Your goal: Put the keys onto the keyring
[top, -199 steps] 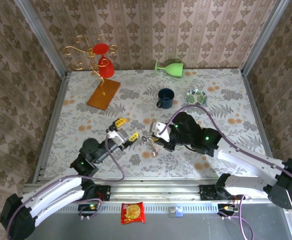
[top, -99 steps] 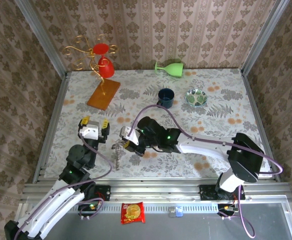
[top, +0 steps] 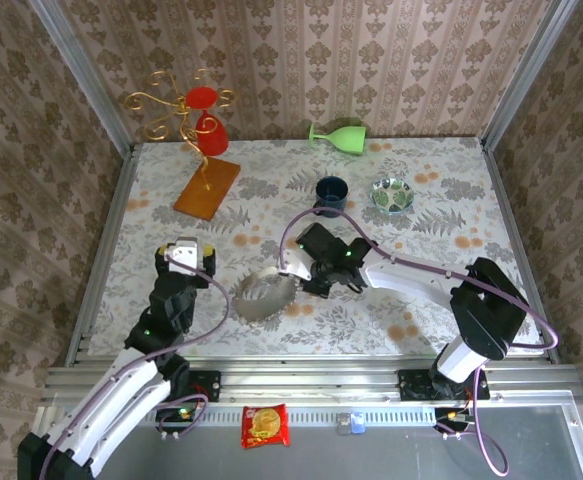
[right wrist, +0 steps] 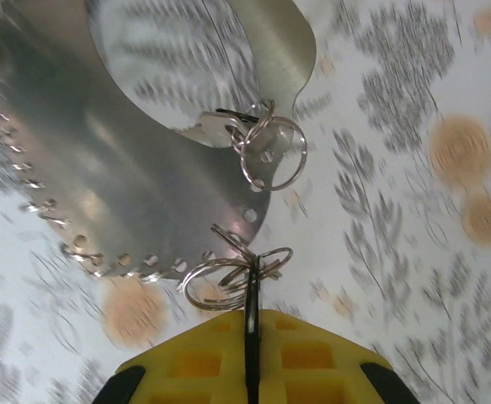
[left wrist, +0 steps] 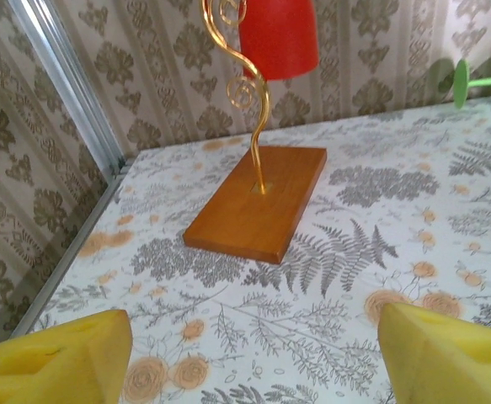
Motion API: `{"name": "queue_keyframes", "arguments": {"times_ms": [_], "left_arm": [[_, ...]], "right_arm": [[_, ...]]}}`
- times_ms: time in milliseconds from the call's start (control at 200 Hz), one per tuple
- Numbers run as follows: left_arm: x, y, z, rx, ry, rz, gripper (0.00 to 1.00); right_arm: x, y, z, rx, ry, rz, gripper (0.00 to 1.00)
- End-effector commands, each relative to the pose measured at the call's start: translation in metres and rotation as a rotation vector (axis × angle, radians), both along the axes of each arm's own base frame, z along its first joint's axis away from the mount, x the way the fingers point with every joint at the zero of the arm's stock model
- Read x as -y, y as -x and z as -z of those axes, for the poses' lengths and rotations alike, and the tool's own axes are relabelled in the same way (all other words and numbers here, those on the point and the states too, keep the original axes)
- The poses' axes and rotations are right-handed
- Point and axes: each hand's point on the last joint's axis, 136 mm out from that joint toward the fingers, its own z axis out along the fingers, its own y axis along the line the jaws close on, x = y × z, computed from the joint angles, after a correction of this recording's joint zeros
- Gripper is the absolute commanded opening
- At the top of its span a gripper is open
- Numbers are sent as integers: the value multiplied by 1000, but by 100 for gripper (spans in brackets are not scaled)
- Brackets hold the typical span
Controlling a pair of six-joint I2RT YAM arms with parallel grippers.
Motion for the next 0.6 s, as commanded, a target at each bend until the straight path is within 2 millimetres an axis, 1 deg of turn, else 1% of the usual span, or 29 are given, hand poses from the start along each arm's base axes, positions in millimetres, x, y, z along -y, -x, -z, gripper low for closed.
{"name": "queue_keyframes", "arguments": {"times_ms": [0, 130, 230, 295, 335, 400, 450, 480, 490, 520, 595], "left_arm": [[-1, -5, -3, -18, 40, -19, 81], [-3, -8, 9, -59, 19, -35, 87], [-7, -11, 9, -57, 19, -58, 88], [-8, -13, 8, -57, 26, -64, 88], [-9, -14, 7, -59, 22, -66, 88], [-11, -15, 6, -64, 10, -78, 89], [-12, -17, 3, -58, 7, -83, 93], [-11, -18, 1, -54, 7, -80, 97], [-17, -19, 0, -52, 8, -101, 98], [-20, -21, -1, -49, 10, -109, 100], [-24, -27, -4, -51, 4, -117, 100]], "right_arm": [[42, 5, 12, 37, 211, -54, 0], [72, 6, 34, 41, 376, -74, 1], [91, 7, 48, 35, 473, -81, 0], [103, 7, 53, 36, 522, -82, 2], [109, 8, 55, 38, 549, -82, 6], [119, 9, 58, 37, 582, -81, 17], [127, 11, 60, 24, 601, -79, 26], [131, 13, 61, 13, 608, -76, 30], [132, 13, 62, 8, 610, -75, 31], [138, 15, 62, -4, 620, -70, 34], [146, 13, 56, -11, 604, -30, 42]]}}
